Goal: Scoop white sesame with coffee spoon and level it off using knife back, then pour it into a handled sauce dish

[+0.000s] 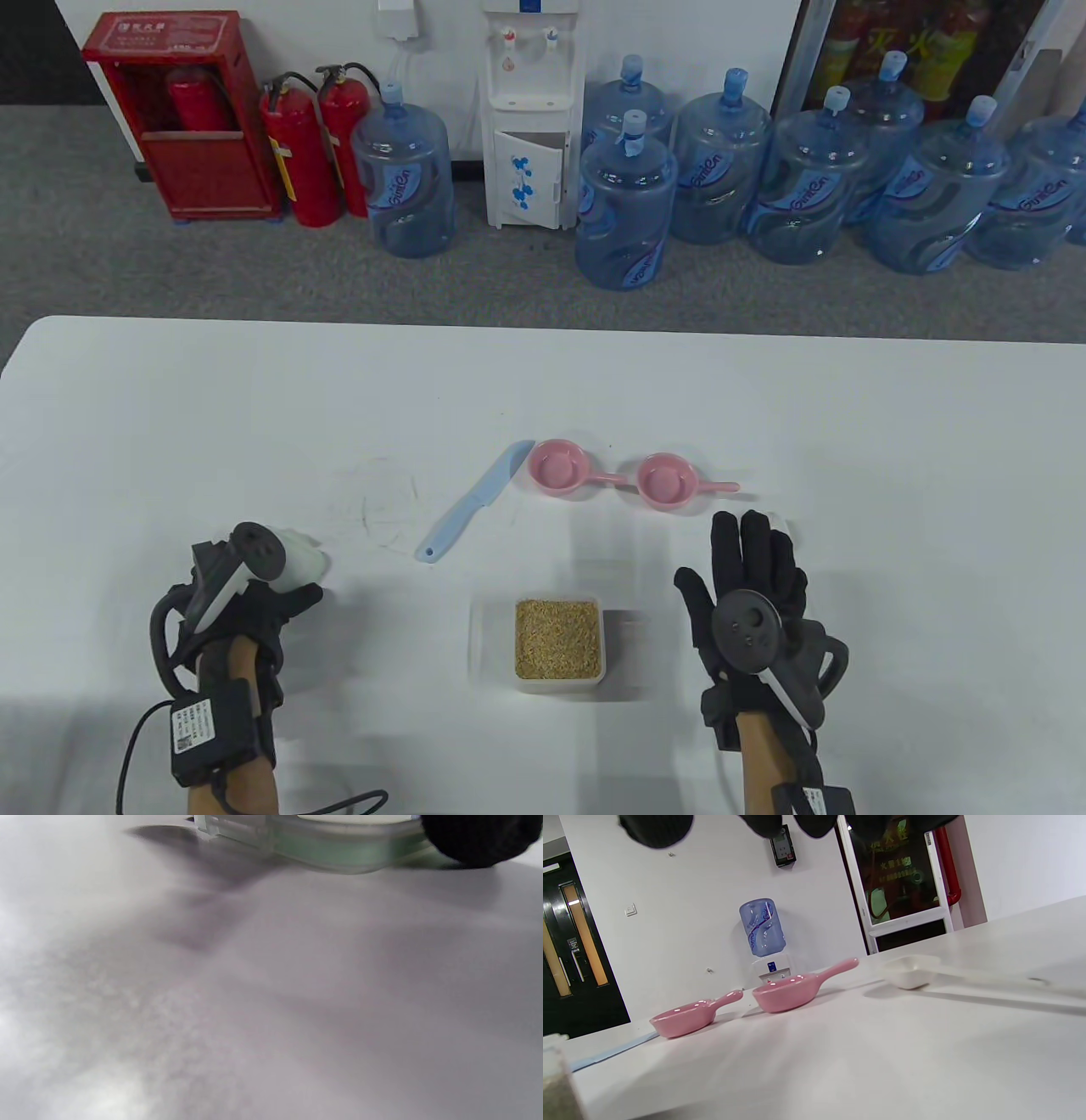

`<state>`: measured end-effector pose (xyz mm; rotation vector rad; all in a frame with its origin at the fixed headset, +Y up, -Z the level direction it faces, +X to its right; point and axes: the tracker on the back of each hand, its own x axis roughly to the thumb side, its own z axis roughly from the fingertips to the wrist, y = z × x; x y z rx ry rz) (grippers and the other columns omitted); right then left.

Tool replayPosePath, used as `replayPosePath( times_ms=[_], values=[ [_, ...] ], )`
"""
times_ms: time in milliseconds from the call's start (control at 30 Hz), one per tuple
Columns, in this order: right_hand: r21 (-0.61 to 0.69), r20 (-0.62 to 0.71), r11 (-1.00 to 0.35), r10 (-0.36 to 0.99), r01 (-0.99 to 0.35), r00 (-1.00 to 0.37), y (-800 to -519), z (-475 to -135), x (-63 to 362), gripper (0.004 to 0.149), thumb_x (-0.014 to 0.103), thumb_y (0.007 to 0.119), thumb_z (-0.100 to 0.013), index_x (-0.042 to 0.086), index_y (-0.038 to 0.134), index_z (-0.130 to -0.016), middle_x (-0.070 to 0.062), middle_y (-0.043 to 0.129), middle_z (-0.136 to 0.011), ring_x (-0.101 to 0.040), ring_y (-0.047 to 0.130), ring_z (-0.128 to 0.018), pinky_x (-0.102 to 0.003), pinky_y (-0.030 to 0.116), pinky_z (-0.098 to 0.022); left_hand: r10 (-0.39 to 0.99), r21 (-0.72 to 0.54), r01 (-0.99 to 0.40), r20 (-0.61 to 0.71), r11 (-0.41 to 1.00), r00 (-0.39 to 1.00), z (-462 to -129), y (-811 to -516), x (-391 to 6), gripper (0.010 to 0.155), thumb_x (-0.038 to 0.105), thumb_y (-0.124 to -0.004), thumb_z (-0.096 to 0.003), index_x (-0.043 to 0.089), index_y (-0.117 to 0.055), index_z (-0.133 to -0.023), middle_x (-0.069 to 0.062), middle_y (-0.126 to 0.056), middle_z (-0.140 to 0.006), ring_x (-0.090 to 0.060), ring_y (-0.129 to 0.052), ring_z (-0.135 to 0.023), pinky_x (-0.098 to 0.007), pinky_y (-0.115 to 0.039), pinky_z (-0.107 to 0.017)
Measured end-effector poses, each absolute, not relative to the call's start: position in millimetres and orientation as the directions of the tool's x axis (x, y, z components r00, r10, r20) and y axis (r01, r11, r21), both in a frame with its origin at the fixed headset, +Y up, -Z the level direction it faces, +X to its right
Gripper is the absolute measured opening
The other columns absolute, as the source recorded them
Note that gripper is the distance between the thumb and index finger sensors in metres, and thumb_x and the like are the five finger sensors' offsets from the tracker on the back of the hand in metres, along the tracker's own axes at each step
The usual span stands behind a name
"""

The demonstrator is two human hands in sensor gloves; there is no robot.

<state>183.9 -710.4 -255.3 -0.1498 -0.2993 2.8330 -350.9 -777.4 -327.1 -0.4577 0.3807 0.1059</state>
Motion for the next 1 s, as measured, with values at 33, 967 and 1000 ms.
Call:
replayPosePath(
  times_ms=[33,967,1000],
  values=[
    [-0.216,-0.073,-0.938,0.292,-0.271,-0.954,-710.6,-255.5,183.6,0.075,0.060,0.052,-0.060,0.026,0.029,-0.122,-0.013,0.020,-0.127,-0.045,0.029,-0.114,-0.065,0.036,-0.078,0.029,-0.408,-0.192,-0.373,0.893,0.927,-326.3,-776.9,-350.8,0.113,0.072,-0.069,-0.0408,0.013,-0.013,-0.119,-0.018,-0.015,-0.125,-0.047,-0.024,-0.119,-0.075,-0.026,-0.080],
    [-0.182,-0.033,-0.954,0.248,-0.238,-0.968,-715.7,-256.0,172.6,0.076,0.059,0.060,-0.060,0.024,0.031,-0.121,-0.015,0.024,-0.126,-0.043,0.032,-0.114,-0.064,0.038,-0.079,0.165,-0.071,-0.166,-0.019,0.984,0.986,-287.4,-711.8,-212.1,0.101,0.069,-0.062,-0.0494,0.014,-0.015,-0.120,-0.019,-0.012,-0.125,-0.051,-0.015,-0.118,-0.077,-0.021,-0.077],
    [-0.177,-0.035,-0.954,0.251,-0.241,-0.967,-716.2,-255.7,171.1,0.076,0.059,0.060,-0.060,0.023,0.032,-0.121,-0.015,0.025,-0.126,-0.043,0.032,-0.114,-0.064,0.039,-0.079,0.162,-0.070,-0.163,-0.015,0.984,0.987,-287.6,-713.4,-213.9,0.100,0.069,-0.062,-0.0495,0.015,-0.015,-0.120,-0.018,-0.012,-0.125,-0.051,-0.015,-0.118,-0.077,-0.021,-0.077]
  ],
)
